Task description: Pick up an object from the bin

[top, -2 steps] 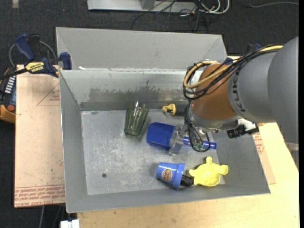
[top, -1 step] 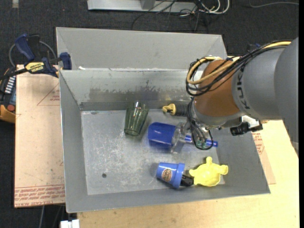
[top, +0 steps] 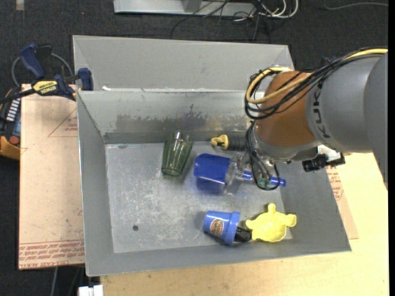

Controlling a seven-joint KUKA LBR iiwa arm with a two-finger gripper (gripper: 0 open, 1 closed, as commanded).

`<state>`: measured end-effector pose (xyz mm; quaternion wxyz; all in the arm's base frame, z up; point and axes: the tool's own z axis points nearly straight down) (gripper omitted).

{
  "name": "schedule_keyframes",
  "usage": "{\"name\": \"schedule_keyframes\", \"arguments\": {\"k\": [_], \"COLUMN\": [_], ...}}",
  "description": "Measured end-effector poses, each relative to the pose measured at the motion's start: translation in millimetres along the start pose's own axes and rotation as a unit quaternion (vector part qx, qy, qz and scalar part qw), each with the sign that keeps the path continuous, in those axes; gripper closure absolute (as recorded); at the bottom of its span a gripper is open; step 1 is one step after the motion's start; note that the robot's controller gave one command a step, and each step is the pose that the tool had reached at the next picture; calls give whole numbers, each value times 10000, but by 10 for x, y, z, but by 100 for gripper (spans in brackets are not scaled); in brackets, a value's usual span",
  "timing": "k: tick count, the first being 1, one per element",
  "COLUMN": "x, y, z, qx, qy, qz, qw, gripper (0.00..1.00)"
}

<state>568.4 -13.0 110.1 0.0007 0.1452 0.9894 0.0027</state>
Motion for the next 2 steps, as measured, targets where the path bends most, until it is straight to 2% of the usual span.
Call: {"name": "schedule_keyframes", "arguments": {"k": [2], "x": [5], "y": [0], "z": [-380], "qx": [3], "qy": [15], "qz": [-3], "qw": [10000], "gripper": [100]}}
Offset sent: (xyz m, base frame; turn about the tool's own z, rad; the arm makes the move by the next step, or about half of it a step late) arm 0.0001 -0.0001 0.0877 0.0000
